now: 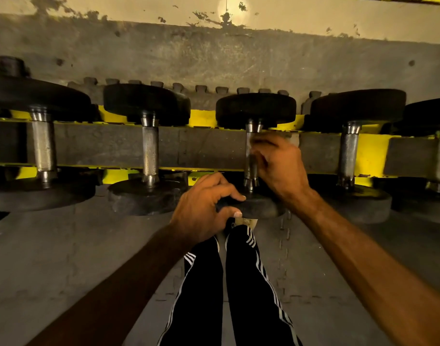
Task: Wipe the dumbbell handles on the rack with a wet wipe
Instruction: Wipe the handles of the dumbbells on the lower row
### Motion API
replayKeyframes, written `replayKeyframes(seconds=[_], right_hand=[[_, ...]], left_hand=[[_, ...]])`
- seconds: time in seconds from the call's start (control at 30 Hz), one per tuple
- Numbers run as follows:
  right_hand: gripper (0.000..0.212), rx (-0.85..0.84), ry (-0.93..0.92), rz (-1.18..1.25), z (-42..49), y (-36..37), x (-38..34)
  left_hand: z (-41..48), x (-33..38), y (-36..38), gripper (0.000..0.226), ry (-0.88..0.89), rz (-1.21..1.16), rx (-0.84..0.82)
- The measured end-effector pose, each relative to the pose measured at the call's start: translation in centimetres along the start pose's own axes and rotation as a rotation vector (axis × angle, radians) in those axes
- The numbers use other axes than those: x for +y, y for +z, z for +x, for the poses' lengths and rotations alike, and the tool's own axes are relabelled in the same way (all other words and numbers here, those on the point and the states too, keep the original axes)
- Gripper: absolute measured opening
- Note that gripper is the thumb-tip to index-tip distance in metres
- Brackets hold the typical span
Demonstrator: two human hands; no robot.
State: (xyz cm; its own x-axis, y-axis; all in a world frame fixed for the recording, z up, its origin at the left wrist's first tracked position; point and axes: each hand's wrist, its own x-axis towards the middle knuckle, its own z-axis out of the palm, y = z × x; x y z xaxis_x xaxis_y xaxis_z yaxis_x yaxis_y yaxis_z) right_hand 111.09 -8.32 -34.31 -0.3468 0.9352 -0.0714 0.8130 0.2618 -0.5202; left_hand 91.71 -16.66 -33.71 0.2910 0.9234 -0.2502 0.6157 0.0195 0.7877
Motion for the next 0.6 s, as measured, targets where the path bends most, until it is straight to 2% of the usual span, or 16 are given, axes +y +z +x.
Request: replayKeyframes(seconds=[0.07, 0.13, 0.23, 0.3, 0.37, 0.47, 0.53, 0.6], right_hand=[[0.019, -0.049, -0.018, 0.077, -1.5, 0.0, 0.1], [0.014, -0.030, 0.058, 0.168, -1.1, 0.2, 0.8], [0.013, 0.209, 0.459, 0.423, 1.9, 1.2, 1.8], [0.015, 0.262, 0.674, 0.701, 2.9, 1.5, 2.1], [0.016, 0.110, 0.823, 0.869, 1.8, 0.9, 2.3], [0.012, -0.242, 0.982, 0.877, -1.3, 0.4, 2.6], [0.014, -0.267, 1.024, 0.928, -1.3, 0.8, 2.9], [0.022, -0.142, 1.027, 1.088, 0.5, 1.6, 3.3]], left_hand=[[0.0, 0.0, -0.1, 0.029, 0.007, 0.002, 0.004], [0.0, 0.0, -0.1, 0.029, 0.012, -0.001, 0.016], [-0.1, 0.1, 0.0, 0.029, 0.008, -0.016, 0.014], [-0.1, 0.2, 0.1, 0.029, -0.001, -0.017, 0.011], [-0.1, 0.2, 0.0, 0.029, -0.003, -0.018, 0.014], [-0.1, 0.2, 0.0, 0.030, 0.005, -0.023, 0.029], [-0.1, 0.2, 0.1, 0.030, 0.005, -0.021, 0.032], [-0.2, 0.1, 0.1, 0.030, 0.007, -0.025, 0.028]])
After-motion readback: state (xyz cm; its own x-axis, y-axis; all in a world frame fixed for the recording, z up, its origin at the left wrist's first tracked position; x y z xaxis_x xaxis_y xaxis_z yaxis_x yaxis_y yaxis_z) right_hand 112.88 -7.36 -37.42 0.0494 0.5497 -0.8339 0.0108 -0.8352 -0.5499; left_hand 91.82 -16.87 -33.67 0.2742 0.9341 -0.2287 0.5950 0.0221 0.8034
